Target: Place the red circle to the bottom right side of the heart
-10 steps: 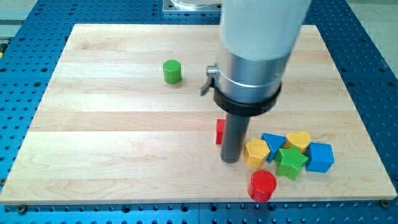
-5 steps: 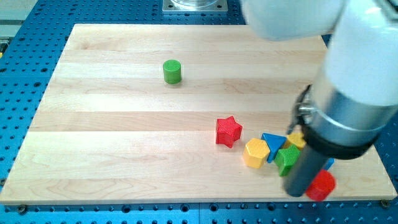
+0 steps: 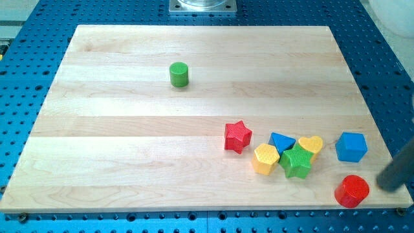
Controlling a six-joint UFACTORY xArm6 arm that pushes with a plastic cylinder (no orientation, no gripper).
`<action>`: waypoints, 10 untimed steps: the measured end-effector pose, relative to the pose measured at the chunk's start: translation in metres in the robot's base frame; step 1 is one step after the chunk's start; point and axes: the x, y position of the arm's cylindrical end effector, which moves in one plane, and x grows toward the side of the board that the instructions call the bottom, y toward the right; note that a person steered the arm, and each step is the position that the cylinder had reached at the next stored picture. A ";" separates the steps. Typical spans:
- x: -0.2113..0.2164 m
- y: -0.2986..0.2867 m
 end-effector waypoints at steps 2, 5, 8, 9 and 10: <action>0.006 -0.032; -0.075 -0.161; 0.001 -0.125; -0.009 -0.145; 0.006 -0.164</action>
